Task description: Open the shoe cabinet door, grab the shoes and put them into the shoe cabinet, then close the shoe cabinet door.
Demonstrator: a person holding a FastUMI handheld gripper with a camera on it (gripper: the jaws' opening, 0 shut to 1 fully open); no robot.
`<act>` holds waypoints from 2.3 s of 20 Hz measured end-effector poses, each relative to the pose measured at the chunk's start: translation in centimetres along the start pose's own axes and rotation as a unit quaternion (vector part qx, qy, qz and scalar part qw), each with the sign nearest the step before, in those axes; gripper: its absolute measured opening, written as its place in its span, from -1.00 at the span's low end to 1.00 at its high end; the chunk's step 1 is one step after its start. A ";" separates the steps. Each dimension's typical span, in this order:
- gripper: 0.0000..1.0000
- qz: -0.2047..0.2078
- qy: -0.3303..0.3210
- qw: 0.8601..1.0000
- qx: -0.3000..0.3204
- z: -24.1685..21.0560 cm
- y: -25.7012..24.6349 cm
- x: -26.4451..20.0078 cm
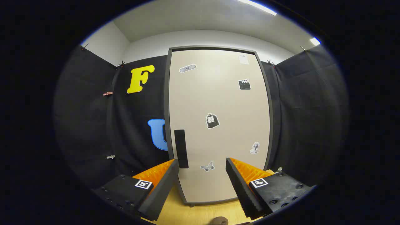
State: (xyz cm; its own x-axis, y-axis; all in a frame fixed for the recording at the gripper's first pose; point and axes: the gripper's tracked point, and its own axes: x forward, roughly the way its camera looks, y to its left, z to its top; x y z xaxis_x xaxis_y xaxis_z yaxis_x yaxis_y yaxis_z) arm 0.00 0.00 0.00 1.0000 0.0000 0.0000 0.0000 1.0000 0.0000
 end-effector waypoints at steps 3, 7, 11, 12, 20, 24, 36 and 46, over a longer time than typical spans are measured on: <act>0.95 -0.001 -0.004 1.000 0.003 0.5 -0.2 0.0; 0.95 -0.003 -0.002 1.000 -0.004 0.5 -0.2 0.1; 0.95 -0.002 0.000 1.000 -0.005 0.5 -0.1 0.2; 0.95 -0.002 0.000 1.000 -0.005 0.5 -0.1 0.2; 0.95 0.000 0.005 1.000 -0.008 0.0 0.9 1.2; 0.95 0.006 0.013 1.000 -0.004 -0.9 2.6 3.1; 0.96 -0.002 0.032 0.999 -0.004 -3.9 5.6 12.3; 0.88 -0.027 0.027 0.999 -0.011 -4.9 5.6 16.2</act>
State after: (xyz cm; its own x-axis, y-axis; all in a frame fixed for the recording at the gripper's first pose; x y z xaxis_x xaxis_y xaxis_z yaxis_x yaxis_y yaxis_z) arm 16.21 5.60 -4.92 0.9970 -0.0551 -0.0543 0.0539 0.9983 -0.0237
